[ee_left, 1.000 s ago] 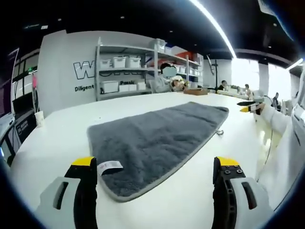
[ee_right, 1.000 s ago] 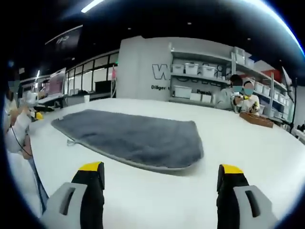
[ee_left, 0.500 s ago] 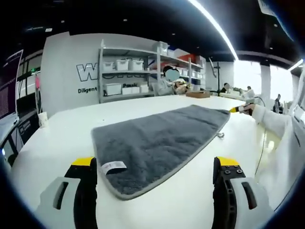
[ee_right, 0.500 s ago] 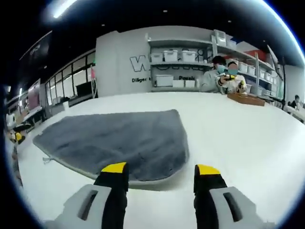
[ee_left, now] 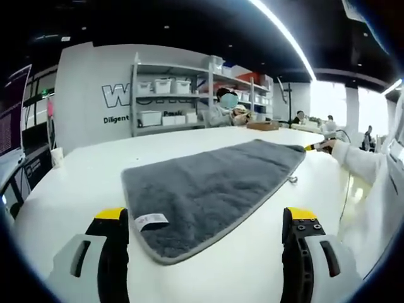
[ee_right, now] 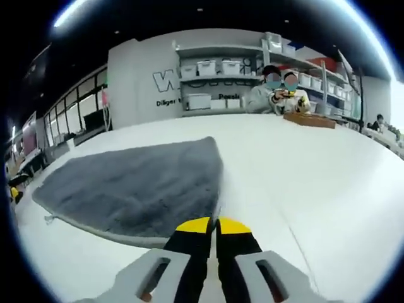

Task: Open the folded towel by lifting each exposed corner and separating the folded layers until the towel lies flat within the target outline without major curled edges

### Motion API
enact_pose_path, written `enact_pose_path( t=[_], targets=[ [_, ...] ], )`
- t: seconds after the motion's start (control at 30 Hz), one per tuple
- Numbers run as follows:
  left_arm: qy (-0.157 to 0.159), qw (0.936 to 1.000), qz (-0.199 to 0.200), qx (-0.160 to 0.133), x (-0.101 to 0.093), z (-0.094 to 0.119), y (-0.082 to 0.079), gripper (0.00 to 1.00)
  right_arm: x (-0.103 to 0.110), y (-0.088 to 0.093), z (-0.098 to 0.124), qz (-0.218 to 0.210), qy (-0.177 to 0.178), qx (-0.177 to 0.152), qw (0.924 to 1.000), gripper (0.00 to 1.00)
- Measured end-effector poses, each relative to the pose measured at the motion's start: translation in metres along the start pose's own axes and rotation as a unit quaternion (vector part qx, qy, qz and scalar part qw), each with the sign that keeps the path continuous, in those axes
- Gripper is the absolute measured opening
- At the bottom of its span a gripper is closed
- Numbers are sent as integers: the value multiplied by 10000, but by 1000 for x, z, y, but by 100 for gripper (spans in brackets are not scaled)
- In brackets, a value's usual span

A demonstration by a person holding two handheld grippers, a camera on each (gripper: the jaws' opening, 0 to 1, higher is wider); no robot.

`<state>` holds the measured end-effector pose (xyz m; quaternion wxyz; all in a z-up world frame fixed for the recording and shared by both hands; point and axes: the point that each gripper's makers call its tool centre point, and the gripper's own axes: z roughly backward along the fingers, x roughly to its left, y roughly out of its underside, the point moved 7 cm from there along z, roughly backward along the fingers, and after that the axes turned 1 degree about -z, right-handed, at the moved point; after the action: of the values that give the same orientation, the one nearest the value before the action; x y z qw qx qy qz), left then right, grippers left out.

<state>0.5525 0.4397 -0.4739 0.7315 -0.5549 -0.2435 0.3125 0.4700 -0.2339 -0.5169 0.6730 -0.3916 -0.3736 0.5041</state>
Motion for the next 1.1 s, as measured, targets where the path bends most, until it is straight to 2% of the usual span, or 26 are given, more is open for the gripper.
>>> enact_pose_path(
  t=[0.27, 0.4, 0.63, 0.8, 0.97, 1.1],
  targets=[
    [-31, 10000, 42, -2, 2, 2, 2, 100, -3, 10, 14, -291, 93, -22, 9995, 0],
    [-26, 10000, 61, 7, 3, 2, 3, 100, -6, 11, 12, -344, 164, -9, 9993, 0],
    [-66, 9999, 80, -30, 4, 7, 4, 100, -10, 13, 3, -288, 228, 199, 9991, 0],
    [-115, 9999, 95, -13, 6, 9, 5, 100, -10, 15, 11, -237, 323, 193, 9990, 12],
    [-121, 9999, 115, -8, 7, 8, 6, 100, -11, 8, 26, -105, 399, 17, 9991, 21],
    [-98, 9999, 127, 20, 7, 7, 7, 100, -2, -2, 38, 109, 311, -164, 9993, 36]
  ],
)
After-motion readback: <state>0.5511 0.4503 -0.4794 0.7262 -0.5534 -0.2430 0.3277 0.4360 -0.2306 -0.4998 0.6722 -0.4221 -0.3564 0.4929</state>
